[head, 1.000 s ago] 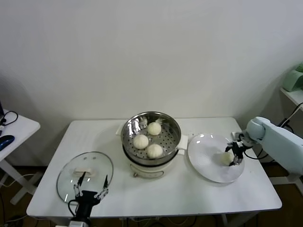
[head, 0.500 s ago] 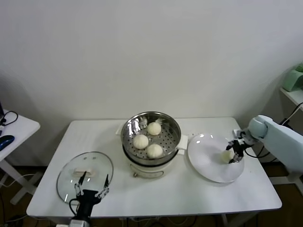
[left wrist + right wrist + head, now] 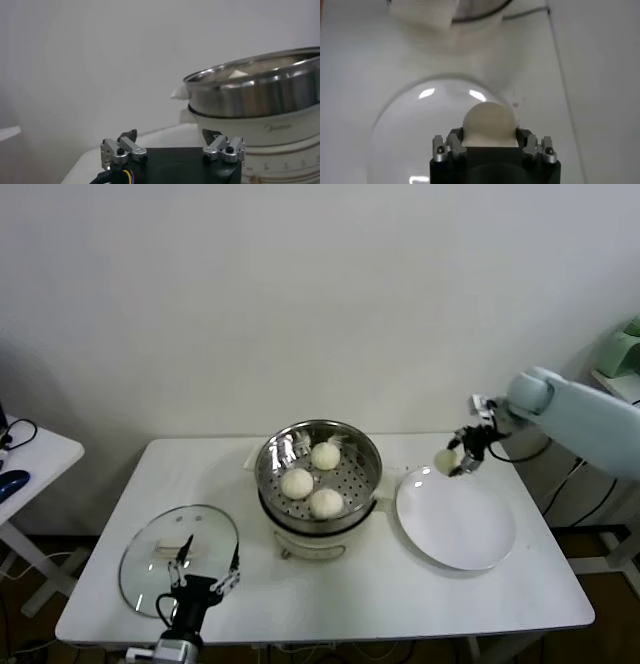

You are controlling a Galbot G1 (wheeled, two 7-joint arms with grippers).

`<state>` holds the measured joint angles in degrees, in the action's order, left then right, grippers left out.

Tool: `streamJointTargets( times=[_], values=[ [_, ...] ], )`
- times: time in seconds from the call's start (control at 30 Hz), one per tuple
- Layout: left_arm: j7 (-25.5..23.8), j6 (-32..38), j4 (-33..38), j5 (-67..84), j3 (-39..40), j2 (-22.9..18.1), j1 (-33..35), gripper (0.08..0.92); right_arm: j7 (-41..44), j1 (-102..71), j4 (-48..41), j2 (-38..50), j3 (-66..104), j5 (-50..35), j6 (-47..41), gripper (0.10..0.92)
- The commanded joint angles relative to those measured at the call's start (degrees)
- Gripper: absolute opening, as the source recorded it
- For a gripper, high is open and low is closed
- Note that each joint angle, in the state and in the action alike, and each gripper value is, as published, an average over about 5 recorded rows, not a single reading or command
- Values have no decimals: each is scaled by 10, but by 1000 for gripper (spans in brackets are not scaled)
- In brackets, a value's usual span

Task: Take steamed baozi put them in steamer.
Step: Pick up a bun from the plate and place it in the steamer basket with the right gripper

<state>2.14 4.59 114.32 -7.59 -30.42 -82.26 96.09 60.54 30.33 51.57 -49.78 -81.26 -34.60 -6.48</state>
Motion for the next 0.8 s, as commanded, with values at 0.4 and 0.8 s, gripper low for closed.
streamJointTargets(
  times=[0.4,0.8],
  values=[
    [-6,1,15,37,21,1,-6,823,-22,243,63,-246,-282,-369,-43,679],
    [-6,9,18,57,4,9,12,823,-47,171,65,-280,-280,-341,-53,679]
  ],
)
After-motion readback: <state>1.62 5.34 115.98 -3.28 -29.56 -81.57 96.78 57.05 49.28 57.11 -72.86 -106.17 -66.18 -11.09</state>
